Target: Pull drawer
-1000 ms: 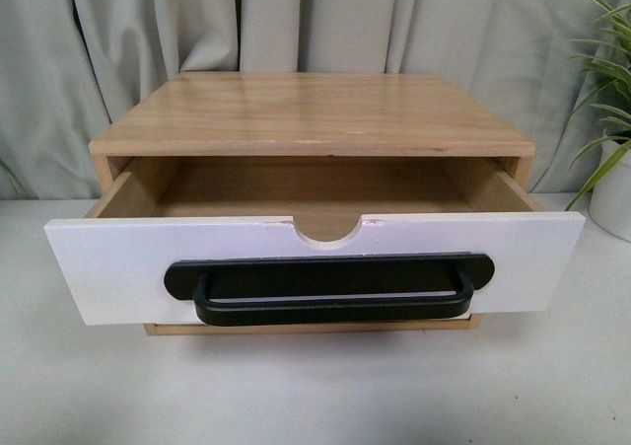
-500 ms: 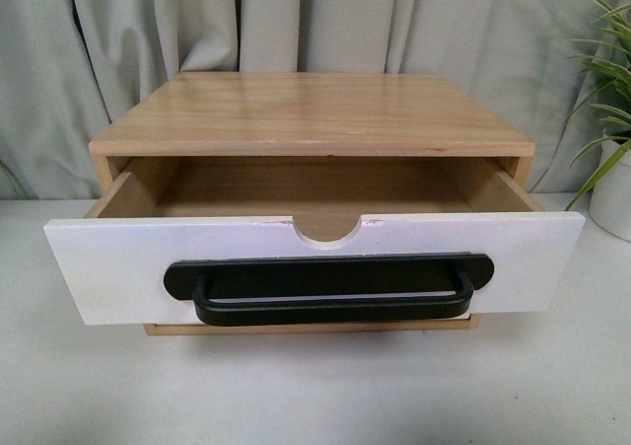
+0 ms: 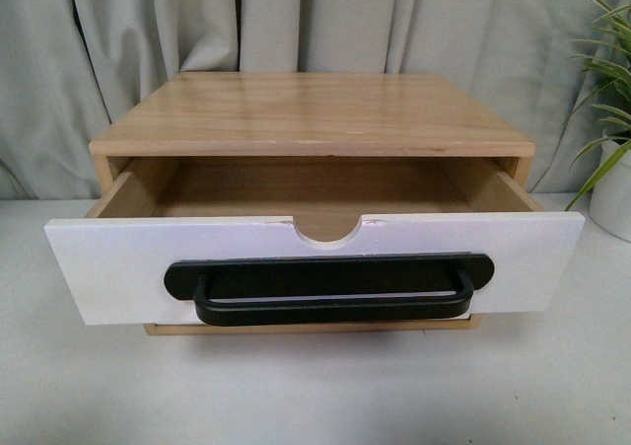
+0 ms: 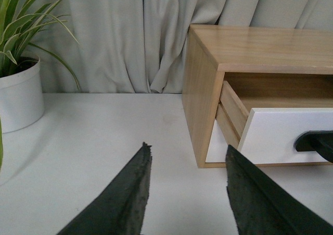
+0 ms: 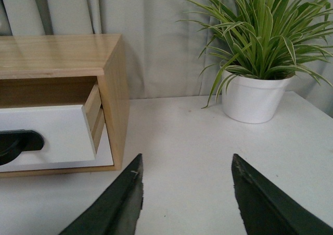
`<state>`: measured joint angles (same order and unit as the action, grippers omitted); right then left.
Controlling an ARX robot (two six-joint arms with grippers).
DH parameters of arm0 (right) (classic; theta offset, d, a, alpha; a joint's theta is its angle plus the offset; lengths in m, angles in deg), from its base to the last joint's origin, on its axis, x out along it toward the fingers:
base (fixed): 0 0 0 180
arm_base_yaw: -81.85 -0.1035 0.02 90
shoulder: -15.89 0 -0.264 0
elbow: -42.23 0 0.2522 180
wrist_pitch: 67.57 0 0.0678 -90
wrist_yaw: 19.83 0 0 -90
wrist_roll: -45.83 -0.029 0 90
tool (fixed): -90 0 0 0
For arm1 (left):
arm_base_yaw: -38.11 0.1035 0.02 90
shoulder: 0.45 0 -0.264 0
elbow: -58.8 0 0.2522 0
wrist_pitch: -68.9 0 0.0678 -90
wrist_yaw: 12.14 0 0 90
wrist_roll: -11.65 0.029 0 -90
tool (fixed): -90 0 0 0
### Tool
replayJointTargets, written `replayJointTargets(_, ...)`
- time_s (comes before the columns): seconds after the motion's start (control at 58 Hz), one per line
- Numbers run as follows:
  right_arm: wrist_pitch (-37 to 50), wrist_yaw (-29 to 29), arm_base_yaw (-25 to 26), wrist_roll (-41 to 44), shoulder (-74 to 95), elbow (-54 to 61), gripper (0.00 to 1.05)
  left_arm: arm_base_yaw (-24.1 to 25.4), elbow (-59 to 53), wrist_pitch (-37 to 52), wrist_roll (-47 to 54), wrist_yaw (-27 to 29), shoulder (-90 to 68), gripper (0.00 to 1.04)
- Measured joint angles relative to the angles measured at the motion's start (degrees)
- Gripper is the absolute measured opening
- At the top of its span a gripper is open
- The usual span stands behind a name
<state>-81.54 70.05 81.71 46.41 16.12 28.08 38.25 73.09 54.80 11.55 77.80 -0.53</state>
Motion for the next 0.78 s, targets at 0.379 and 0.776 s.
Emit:
replayJointTargets(0.379,0.00,0.00,0.00,-0.02,0.00,0.00,0.96,0.00,0.00,0.00,0.00,0.00,0.00,0.98)
replayJointTargets(0.776,0.00,0.00,0.00,-0.02,0.00,0.00,0.96,0.00,0.00,0.00,0.00,0.00,0.00,0.98)
